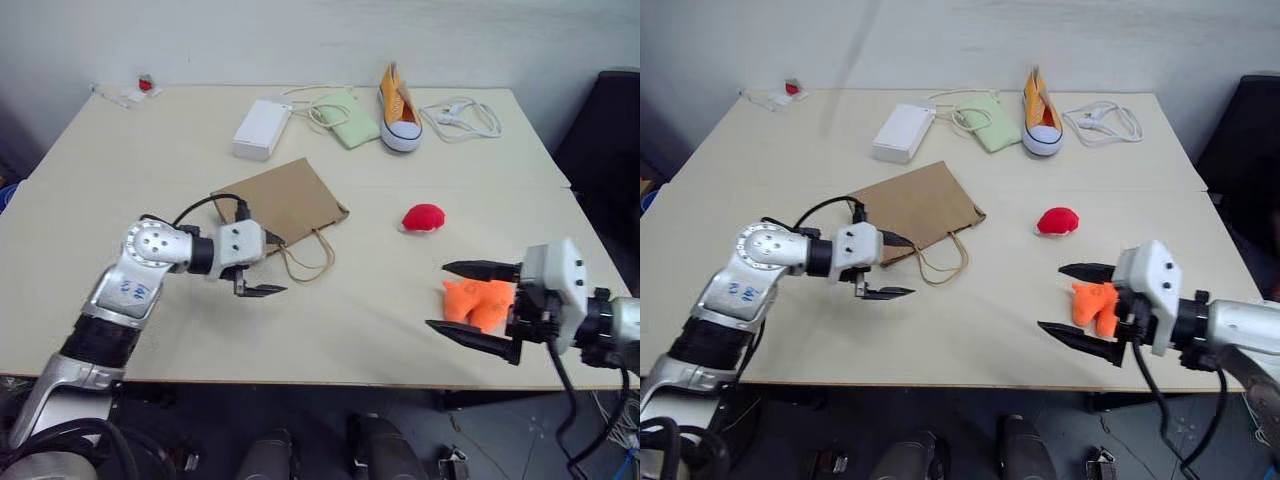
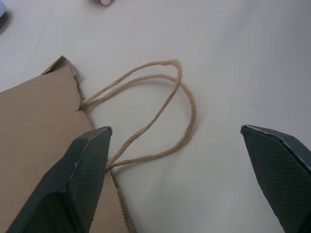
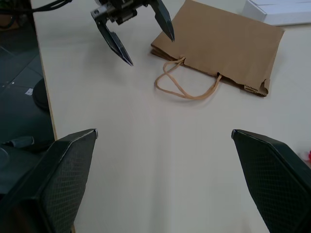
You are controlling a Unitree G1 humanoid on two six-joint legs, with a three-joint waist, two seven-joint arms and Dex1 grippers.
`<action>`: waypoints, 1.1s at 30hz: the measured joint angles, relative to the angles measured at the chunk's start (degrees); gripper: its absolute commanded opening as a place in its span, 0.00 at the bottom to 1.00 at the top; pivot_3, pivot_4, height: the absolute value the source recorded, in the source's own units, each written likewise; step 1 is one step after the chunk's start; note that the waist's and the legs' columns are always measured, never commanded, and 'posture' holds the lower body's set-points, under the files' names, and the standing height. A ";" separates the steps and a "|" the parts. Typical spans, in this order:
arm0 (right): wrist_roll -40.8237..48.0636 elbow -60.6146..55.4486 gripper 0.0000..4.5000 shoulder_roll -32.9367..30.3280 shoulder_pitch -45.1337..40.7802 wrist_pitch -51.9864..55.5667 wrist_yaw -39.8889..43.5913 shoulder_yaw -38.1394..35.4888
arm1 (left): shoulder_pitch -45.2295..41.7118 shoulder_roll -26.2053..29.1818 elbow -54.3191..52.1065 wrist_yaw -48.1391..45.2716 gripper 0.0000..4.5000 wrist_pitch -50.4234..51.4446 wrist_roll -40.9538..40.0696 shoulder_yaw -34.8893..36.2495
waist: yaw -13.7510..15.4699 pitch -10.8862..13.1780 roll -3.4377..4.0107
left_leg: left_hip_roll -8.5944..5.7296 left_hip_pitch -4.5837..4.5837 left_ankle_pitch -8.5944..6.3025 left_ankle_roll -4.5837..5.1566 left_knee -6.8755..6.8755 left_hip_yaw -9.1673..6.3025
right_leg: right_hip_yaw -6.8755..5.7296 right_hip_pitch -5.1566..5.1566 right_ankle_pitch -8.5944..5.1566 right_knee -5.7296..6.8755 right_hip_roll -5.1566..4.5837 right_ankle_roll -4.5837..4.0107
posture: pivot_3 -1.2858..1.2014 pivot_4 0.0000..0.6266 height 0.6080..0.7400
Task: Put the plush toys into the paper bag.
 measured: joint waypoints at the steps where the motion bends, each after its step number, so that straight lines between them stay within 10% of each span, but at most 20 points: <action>1: 0.05 -0.11 1.00 0.57 -0.71 0.17 -0.98 0.64 | -1.20 -1.05 2.17 0.49 0.79 -1.52 0.88 -0.41 | 0.13 0.00 0.00 | 0.00 -0.01 0.01 0.01 0.01 0.00 | 0.00 0.00 0.01 0.00 0.00 0.01 | 0.52 0.24 1.00; 5: 0.50 -0.34 1.00 1.18 -1.37 1.16 -3.56 2.41 | -4.05 -4.65 8.62 1.05 0.51 -6.04 3.10 -1.09 | 0.75 0.00 0.00 | 0.00 -0.02 0.00 0.03 0.02 0.00 | 0.00 0.00 0.02 -0.01 0.00 0.03 | 0.52 0.24 1.00; 15: 0.64 -0.93 1.00 1.52 -2.47 1.28 -6.29 4.26 | -7.10 -9.58 15.37 -0.25 0.51 -10.03 5.25 -2.74 | 0.88 0.00 -0.02 | 0.00 -0.04 0.01 0.05 0.08 0.00 | -0.01 0.00 0.04 0.00 0.00 0.07 | 0.52 0.24 1.00; 23: 0.68 -0.93 1.00 1.90 -2.59 1.39 -7.28 4.37 | -8.14 -12.59 18.09 0.30 0.02 -11.02 5.64 -2.78 | 0.86 -0.01 -0.03 | 0.00 -0.05 0.01 0.06 0.08 0.00 | 0.00 0.00 0.05 0.01 0.00 0.09 | 0.52 0.24 1.00; 33: 1.52 -0.76 1.00 1.90 -4.46 2.37 -7.78 4.41 | -8.12 -12.57 13.28 -6.07 0.01 3.64 -6.30 4.46 | 0.76 -0.01 -0.03 | 0.01 -0.07 0.01 0.06 0.12 -0.01 | 0.00 -0.01 0.05 0.03 0.00 0.09 | 0.52 0.24 1.00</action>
